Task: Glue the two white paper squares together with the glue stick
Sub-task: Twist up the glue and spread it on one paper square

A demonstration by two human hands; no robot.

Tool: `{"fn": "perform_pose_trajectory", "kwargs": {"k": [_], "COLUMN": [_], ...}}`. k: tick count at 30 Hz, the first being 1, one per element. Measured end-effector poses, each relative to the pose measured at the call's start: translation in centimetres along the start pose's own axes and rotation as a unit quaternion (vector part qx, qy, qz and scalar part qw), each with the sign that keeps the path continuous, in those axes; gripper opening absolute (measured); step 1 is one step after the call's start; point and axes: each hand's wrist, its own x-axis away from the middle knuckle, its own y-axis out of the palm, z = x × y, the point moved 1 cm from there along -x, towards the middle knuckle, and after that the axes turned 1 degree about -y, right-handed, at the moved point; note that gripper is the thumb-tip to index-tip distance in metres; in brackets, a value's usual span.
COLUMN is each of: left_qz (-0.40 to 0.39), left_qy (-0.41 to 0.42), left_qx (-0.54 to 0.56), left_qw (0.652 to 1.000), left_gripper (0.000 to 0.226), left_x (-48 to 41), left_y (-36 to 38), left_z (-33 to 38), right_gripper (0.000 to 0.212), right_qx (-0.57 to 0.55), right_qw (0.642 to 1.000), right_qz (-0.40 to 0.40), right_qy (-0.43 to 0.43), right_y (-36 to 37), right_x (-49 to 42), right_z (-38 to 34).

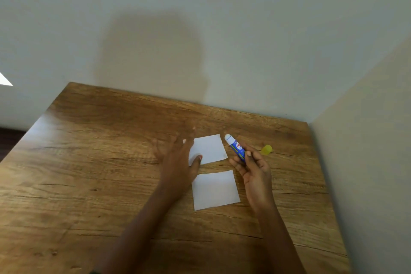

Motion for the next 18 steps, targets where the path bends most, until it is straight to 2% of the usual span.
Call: {"fn": "perform_pose_trajectory", "kwargs": {"k": [5, 9, 13, 18], "left_qz": [0.057, 0.088, 0.046, -0.004], "left_qy": [-0.013, -0.041, -0.068, -0.004], "left_qx": [0.044, 0.12, 0.077, 0.082], "left_qw": [0.997, 0.988, 0.994, 0.997], "left_gripper": [0.064, 0.05, 0.045, 0.059], "left_x": [2.5, 2.4, -0.4, -3.1], "left_y": [1.5, 0.4, -1.3, -1.9], "left_z": [1.5, 2.1, -0.1, -2.7], "right_gripper": [0.023, 0.031, 0.025, 0.022], "right_qx": [0.037, 0.061, 0.159, 0.133], "right_qw": [0.999, 0.998, 0.987, 0.989], "right_qz": [-0.002, -0.014, -0.012, 0.053], "right_qy": [0.001, 0.015, -0.007, 0.035], "right_y": [0.2, 0.7, 1.9, 4.2], "right_x": [-0.2, -0.4, -0.8, -1.7], "right_z": [0.1, 0.3, 0.2, 1.1]}}
